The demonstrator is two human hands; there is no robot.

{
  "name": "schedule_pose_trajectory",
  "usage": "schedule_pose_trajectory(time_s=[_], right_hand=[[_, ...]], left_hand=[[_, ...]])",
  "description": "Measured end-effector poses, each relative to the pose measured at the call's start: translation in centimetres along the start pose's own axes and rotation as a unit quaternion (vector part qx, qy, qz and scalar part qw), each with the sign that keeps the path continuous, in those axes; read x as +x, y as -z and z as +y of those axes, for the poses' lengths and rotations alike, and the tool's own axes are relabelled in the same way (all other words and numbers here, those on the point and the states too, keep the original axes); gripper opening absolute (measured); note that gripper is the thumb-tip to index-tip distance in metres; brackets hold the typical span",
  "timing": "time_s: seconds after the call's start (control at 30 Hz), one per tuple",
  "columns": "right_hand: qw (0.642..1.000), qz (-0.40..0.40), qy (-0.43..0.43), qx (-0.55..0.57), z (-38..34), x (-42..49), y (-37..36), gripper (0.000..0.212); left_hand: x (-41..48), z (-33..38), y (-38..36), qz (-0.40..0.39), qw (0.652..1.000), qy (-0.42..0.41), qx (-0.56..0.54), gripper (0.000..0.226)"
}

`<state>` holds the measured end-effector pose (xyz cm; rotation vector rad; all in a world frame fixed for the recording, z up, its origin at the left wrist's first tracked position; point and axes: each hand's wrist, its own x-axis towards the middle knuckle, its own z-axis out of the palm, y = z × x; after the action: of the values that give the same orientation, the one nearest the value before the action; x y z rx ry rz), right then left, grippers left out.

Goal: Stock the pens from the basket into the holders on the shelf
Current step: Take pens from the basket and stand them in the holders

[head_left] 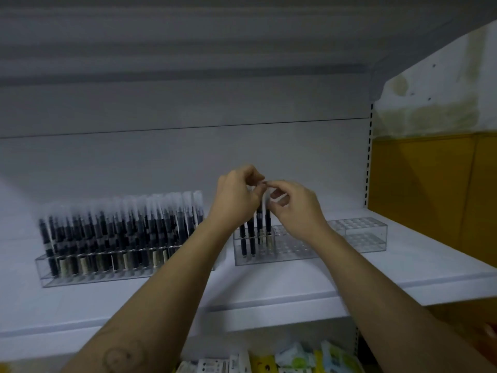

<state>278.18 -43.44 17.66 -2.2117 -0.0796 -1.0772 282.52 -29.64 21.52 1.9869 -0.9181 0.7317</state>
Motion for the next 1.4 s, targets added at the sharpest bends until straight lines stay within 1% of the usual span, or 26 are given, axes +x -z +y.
schedule_pose_trajectory(time_s=[0.1, 0.23, 0.37, 0.53, 0.63, 0.73, 0.93, 1.1, 1.2, 1.3, 1.4], right_hand=[[0.997, -0.057, -0.008, -0.042, 0.4, -0.6, -0.1, 0.055], [0.988, -0.12, -0.014, -0.093, 0.1, -1.5, 0.4, 0.073], [0.98, -0.152, -0.013, -0.125, -0.5, -1.9, 0.8, 0.081], [0.979, -0.164, -0.012, -0.123, -0.7, -2.3, 0.7, 0.087], [0.982, -0.157, -0.031, -0.097, -0.5, -2.5, 0.8, 0.093], [0.984, -0.157, -0.051, -0.064, -0.5, -2.8, 1.1, 0.096], [0.989, -0.116, -0.031, -0.083, -1.6, -4.4, 1.7, 0.093], [0.994, -0.078, -0.002, -0.081, -3.6, -7.5, 2.5, 0.079], [0.994, -0.074, 0.007, -0.084, -4.6, -10.0, 2.7, 0.071], [0.99, -0.086, 0.009, -0.108, -5.1, -13.0, 2.3, 0.069], [0.989, -0.082, 0.011, -0.121, -5.2, -16.3, 1.8, 0.067]], left_hand=[[-0.1, 0.3, -0.2, -0.004, 1.0, -0.014, 0.003, 0.009], [0.0, 0.2, 0.1, -0.001, 1.0, 0.003, 0.005, 0.009], [0.0, -0.4, 0.3, -0.024, 0.997, 0.018, 0.072, 0.012], [-1.2, -0.6, 0.2, -0.04, 0.996, 0.006, 0.084, 0.025], [-1.7, -0.4, 0.4, -0.055, 0.992, -0.017, 0.112, 0.037], [-2.8, -0.3, 0.9, -0.046, 0.989, -0.037, 0.135, 0.046], [-5.9, 0.1, 2.2, -0.024, 0.99, -0.04, 0.136, 0.05], [-9.0, 0.4, 3.5, -0.021, 0.988, -0.05, 0.146, 0.055], [-11.4, 0.7, 3.9, -0.026, 0.986, -0.062, 0.154, 0.053], [-14.4, 0.8, 4.1, -0.026, 0.986, -0.07, 0.15, 0.05], [-17.7, 0.6, 4.3, -0.019, 0.986, -0.075, 0.149, 0.044]])
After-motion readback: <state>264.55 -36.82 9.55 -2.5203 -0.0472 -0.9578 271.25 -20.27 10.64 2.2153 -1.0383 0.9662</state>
